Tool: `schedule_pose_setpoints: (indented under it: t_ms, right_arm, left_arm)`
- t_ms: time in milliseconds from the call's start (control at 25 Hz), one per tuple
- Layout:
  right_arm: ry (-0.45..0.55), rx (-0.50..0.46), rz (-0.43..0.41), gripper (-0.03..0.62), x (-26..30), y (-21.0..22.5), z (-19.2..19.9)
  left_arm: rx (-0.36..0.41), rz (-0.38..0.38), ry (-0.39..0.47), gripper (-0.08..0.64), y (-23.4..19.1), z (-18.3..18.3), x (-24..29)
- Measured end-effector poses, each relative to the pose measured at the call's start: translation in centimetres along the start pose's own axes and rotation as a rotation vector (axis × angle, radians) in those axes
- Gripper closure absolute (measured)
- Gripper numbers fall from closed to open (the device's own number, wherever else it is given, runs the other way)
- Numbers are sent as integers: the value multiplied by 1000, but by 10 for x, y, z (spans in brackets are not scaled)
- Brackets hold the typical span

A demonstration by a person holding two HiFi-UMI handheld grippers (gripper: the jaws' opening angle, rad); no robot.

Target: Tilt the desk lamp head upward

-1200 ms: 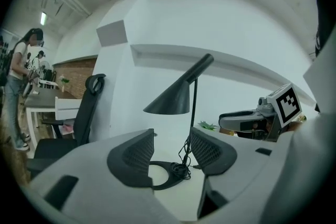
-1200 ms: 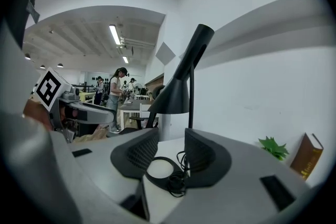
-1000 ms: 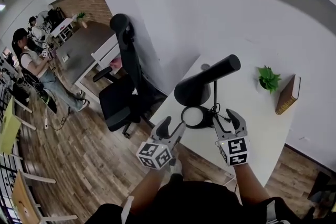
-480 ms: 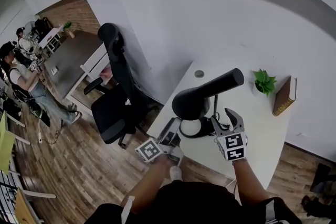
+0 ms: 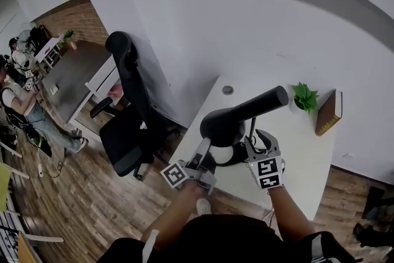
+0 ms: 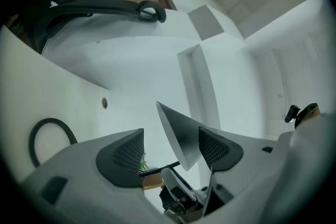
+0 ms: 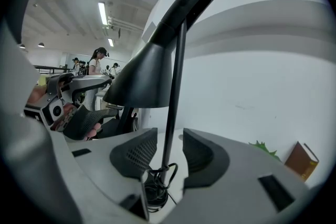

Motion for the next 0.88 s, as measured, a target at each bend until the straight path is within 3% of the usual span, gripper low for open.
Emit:
schedule_pose_setpoints:
  t_ms: [160, 280, 400, 640, 880]
  right_arm:
    - [16, -5, 11, 463, 0, 0, -6]
    - [32, 10, 19, 518, -2, -1, -8]
    - [36, 31, 21, 546, -2, 1, -11]
    - [36, 63, 17, 549, -1, 2, -10]
    - [35, 47, 50, 549, -1, -2, -11]
  left_arm:
    - [-29, 36, 3, 260, 0, -1, 5]
    - [-56, 50, 14, 380, 0, -2, 6]
    - [-85, 80, 15, 453, 2, -5, 7]
    - [-151, 107, 4, 476, 0, -6, 6]
    - [-146, 87, -19, 476, 2, -9, 6]
Point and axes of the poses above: the fingertips, and each gripper's own axes: x forward along the fingers, y to its right, z out of its underside, the point moved 8 cm from there along -x, backward along the fingers, and after that the axes turned 6 degrees about -y, right-handed, at the moved point
